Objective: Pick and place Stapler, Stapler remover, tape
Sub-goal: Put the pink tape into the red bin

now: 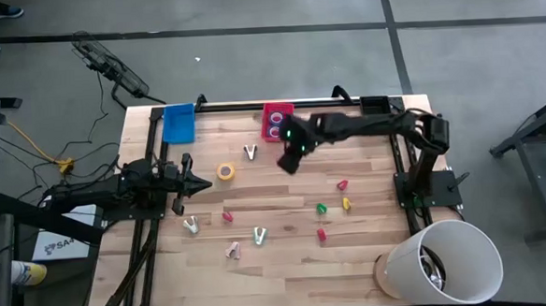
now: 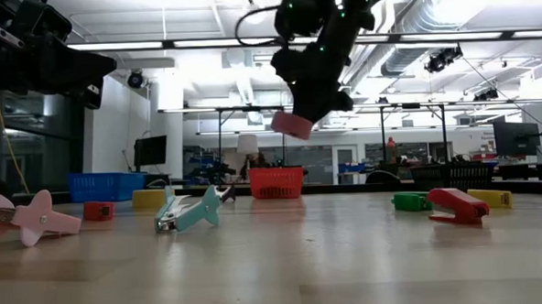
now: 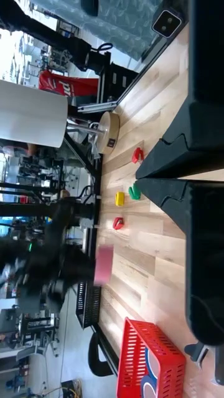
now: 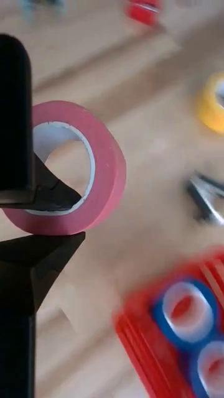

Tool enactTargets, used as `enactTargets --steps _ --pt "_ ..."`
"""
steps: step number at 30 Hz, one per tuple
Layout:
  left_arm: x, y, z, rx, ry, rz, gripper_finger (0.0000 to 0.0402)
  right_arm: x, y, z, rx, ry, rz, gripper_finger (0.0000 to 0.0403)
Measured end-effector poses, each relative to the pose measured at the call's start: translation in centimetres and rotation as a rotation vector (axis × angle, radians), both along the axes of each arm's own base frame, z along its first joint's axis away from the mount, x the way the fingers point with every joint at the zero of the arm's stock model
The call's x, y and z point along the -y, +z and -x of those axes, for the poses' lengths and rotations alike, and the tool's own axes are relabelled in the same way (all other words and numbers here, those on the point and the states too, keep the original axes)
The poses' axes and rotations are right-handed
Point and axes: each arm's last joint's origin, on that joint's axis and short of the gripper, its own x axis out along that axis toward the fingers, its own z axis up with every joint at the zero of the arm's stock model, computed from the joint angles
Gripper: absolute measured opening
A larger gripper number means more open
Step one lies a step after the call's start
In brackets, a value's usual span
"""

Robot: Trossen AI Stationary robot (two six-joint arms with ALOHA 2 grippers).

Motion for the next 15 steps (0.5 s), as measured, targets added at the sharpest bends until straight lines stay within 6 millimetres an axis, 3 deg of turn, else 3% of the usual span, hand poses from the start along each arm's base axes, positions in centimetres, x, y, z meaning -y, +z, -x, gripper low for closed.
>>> enactTargets --steps 6,15 --pt "0.0 0.0 0.0 0.000 0.000 0.000 0.0001 4.0 1.5 0.3 0.110 -0.102 0.036 0.0038" --pt "0.0 0.0 0.0 -0.001 0.000 0.000 0.0001 7.4 5.3 -0.7 0.247 -0.174 0.144 0.0037"
